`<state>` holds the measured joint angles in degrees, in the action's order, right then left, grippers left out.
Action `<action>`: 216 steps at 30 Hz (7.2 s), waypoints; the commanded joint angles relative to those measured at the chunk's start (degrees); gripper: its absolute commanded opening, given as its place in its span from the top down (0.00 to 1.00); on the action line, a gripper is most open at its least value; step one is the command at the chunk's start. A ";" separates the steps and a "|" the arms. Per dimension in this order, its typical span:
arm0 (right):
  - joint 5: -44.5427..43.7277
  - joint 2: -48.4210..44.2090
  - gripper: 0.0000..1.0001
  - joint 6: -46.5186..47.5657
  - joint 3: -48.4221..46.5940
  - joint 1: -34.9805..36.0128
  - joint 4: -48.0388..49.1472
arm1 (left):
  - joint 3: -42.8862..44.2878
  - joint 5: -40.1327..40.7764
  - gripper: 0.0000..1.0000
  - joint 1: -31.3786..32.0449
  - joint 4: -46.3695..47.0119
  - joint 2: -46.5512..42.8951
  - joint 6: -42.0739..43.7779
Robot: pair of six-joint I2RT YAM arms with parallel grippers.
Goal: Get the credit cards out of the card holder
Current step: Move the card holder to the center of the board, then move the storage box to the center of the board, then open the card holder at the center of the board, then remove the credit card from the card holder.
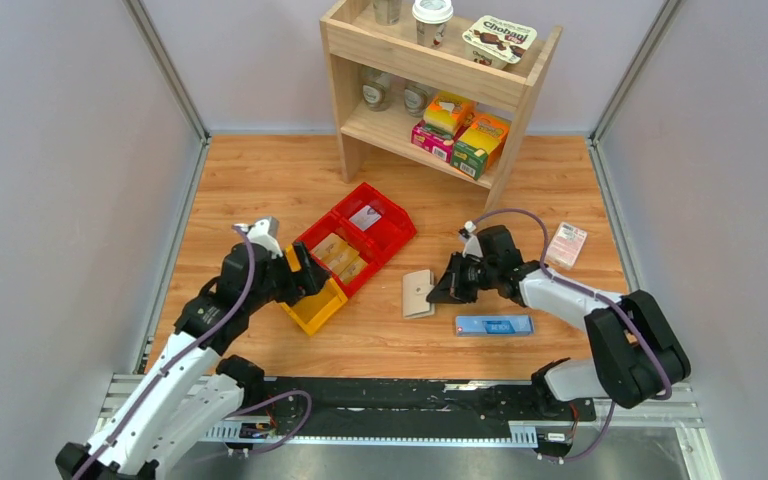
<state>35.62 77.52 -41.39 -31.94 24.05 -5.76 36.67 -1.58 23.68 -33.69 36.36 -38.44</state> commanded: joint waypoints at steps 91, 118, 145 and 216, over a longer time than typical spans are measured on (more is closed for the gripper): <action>-19.83 16.45 1.00 19.33 -21.59 20.60 -15.79 | 11.32 3.35 0.11 23.25 20.33 45.90 -10.17; -15.74 4.84 1.00 8.60 -8.31 4.86 -8.11 | 21.61 6.68 0.24 26.68 9.00 60.50 -4.72; -19.61 1.58 1.00 12.83 -21.76 11.81 -18.49 | 10.44 13.54 0.11 26.59 13.83 36.06 -14.04; -25.79 -17.04 0.58 16.42 -4.01 3.54 -13.58 | 36.54 -17.40 0.19 25.54 26.84 74.64 -9.02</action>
<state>5.96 64.84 -26.55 -37.12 27.09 -23.31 69.25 -17.32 49.19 -8.16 108.05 -47.18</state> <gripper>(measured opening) 0.443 0.811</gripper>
